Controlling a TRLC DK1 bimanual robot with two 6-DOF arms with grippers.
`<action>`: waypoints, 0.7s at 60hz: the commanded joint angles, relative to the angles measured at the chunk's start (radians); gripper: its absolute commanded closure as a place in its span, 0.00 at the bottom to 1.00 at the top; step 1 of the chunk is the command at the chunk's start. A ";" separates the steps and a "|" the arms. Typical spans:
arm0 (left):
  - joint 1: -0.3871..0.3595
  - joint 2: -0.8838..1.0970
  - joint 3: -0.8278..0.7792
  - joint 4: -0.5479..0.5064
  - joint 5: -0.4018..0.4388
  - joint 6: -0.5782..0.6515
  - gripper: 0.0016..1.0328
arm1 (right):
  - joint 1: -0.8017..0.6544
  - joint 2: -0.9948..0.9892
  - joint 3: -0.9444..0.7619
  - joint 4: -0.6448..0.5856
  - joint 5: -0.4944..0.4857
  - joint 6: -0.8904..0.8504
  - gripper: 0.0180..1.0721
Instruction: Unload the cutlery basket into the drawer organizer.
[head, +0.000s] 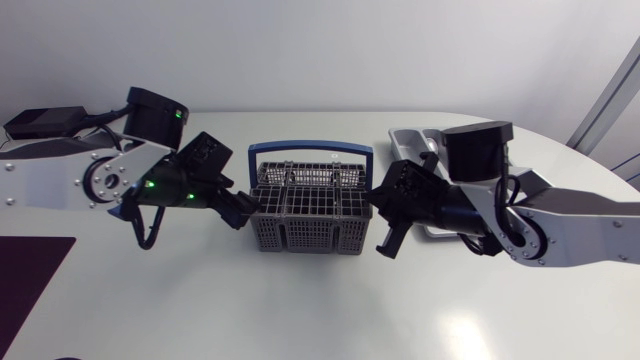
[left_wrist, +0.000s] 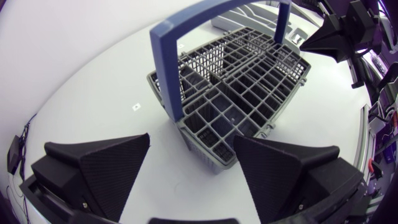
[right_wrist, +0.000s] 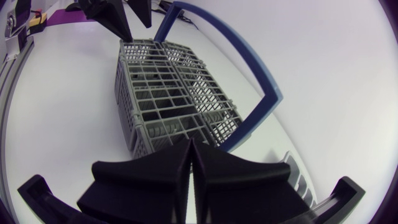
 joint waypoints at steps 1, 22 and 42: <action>0.006 -0.107 -0.014 -0.027 -0.007 -0.016 0.05 | 0.003 -0.056 -0.002 -0.022 -0.004 0.010 0.95; 0.045 -0.401 -0.090 -0.038 -0.001 -0.022 0.04 | -0.048 -0.285 -0.085 -0.005 0.013 0.048 0.87; 0.209 -0.499 -0.183 -0.005 0.018 -0.059 0.04 | -0.146 -0.630 -0.252 -0.008 0.117 0.056 0.62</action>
